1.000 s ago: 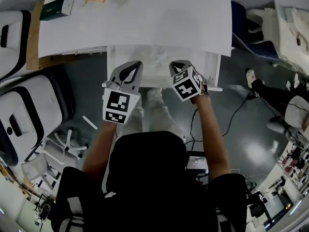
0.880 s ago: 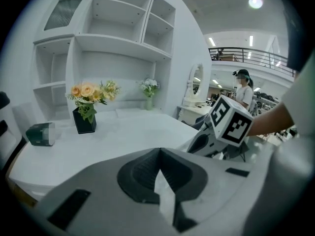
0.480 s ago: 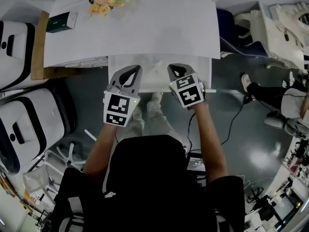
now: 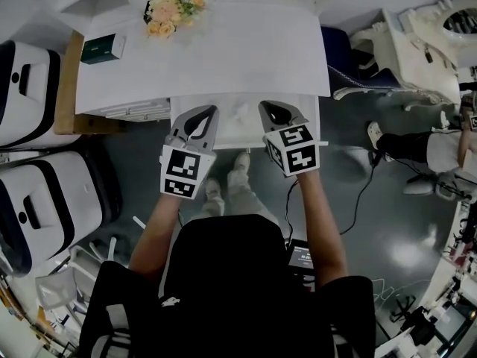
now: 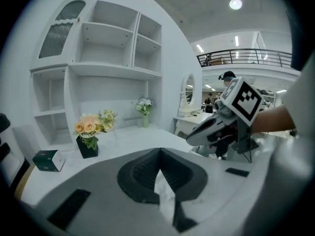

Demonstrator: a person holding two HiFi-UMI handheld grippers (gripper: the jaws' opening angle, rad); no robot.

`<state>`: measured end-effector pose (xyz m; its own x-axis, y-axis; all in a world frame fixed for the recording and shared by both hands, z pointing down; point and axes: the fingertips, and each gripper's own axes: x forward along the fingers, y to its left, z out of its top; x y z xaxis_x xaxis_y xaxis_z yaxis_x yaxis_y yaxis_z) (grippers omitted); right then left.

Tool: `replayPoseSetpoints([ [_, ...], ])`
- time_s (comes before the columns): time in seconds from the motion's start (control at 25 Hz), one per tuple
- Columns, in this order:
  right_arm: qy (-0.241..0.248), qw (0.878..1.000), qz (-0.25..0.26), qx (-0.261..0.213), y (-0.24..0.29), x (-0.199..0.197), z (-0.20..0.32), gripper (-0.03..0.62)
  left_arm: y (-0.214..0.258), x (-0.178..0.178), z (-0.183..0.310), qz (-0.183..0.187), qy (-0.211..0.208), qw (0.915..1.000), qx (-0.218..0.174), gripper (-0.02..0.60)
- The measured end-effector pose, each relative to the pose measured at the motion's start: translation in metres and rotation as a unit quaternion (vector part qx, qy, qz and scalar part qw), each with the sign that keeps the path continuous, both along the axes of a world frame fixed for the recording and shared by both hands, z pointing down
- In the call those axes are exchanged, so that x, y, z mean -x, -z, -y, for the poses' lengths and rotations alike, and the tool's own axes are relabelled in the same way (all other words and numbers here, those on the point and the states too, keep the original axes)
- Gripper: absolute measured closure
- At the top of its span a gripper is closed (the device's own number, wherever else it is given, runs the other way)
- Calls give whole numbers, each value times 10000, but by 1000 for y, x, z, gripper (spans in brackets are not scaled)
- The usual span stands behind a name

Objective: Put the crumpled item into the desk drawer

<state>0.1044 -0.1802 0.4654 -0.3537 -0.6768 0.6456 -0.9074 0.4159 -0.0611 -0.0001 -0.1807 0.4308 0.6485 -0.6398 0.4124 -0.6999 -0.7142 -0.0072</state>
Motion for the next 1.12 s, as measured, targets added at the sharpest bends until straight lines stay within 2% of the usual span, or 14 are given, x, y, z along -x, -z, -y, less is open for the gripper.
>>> replayPoseSetpoints([
  [0.72,-536,9895,282,-1312,120,4,-29,597,84,10,-20,-348,-116,9970,-686,575],
  [1.12,-513,9785,293,-1976,183,17,-47,597,140,10,-34,-511,-256,9912,-1191,575],
])
